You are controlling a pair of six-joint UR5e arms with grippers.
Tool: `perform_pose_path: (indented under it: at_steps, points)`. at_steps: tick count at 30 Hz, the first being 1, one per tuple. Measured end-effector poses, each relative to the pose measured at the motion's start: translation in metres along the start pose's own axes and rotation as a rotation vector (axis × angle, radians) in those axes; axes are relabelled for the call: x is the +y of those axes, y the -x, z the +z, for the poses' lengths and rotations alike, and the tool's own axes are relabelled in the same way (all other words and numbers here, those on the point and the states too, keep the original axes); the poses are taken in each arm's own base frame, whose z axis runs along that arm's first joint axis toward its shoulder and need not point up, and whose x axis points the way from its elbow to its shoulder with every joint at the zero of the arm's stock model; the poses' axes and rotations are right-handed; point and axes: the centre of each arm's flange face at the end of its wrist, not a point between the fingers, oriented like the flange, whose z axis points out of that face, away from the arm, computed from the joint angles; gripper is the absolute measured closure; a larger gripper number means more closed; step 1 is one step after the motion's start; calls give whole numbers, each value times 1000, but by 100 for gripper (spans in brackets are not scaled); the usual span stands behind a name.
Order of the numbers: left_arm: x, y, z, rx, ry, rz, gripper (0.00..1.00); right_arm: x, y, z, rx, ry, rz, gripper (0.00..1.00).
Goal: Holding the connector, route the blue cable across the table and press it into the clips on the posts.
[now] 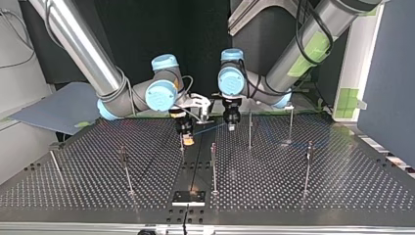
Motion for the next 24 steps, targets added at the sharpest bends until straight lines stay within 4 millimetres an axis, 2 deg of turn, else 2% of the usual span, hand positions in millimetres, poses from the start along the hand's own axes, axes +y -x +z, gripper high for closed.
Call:
perform_pose_path:
  at_steps: [8,24]
  points:
    - [-8,32,-16,-20,-11,-6,100,4,-40,-19,55,2,34,100]
    - [-24,94,-49,-92,-48,-28,100,8,-100,-63,117,0,76,100]
